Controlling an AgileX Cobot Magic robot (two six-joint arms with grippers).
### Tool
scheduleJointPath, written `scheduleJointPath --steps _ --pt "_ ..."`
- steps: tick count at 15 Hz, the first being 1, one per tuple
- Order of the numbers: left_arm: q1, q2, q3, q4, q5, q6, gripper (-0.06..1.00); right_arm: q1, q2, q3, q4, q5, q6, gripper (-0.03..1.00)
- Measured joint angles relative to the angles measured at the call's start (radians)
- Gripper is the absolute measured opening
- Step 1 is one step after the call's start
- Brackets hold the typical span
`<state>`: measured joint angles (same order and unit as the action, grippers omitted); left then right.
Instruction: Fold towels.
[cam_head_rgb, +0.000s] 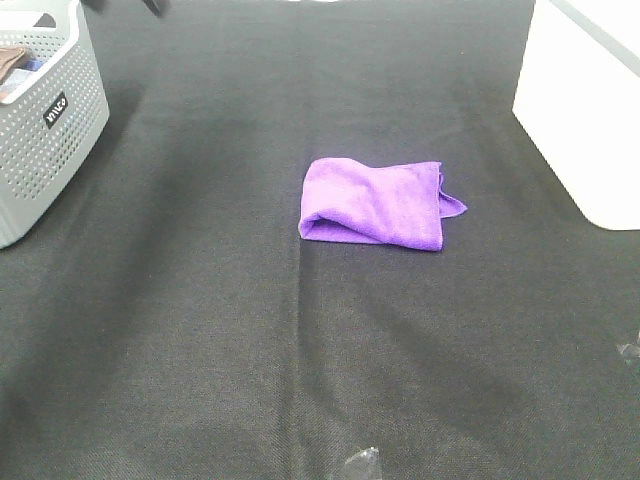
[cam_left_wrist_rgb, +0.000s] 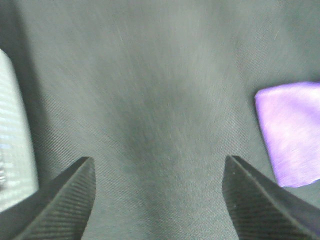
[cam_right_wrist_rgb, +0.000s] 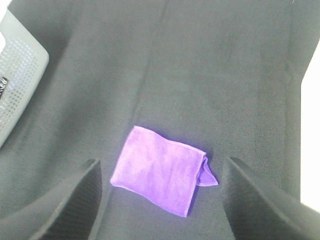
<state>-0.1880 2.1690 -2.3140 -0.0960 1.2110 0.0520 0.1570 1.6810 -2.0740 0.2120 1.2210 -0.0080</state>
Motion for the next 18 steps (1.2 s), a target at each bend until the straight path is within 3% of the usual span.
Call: scheduleJointPath --steps 4,6,8,9,12,13,15,18 --pt "0.122 -0.158 0.007 0.034 0.002 0.011 0.66 0.0 -0.181 0.28 -0.068 0.0 0.0 0.65" --pt "0.2 -0.278 0.103 0.028 0.001 0.023 0.66 0.0 -0.278 0.413 -0.086 0.0 0.0 0.65" --pt "0.247 -0.477 0.338 0.028 0.001 0.039 0.66 0.0 -0.425 0.551 -0.09 -0.001 0.0 0.65" --pt "0.247 -0.477 0.338 0.028 0.001 0.039 0.66 0.0 -0.425 0.551 -0.09 -0.001 0.0 0.65" --pt "0.252 -0.914 0.808 0.02 0.002 0.068 0.66 0.0 -0.778 0.842 -0.091 -0.001 0.001 0.66" --pt "0.252 -1.177 1.034 0.036 0.004 0.07 0.67 0.0 -1.006 1.015 -0.126 0.0 0.026 0.73" --pt "0.252 -1.455 1.219 0.076 0.008 0.067 0.73 0.0 -1.261 1.158 -0.179 0.001 0.047 0.8" --pt "0.252 -1.752 1.393 0.108 0.01 0.051 0.77 0.0 -1.496 1.295 -0.212 0.006 0.051 0.82"
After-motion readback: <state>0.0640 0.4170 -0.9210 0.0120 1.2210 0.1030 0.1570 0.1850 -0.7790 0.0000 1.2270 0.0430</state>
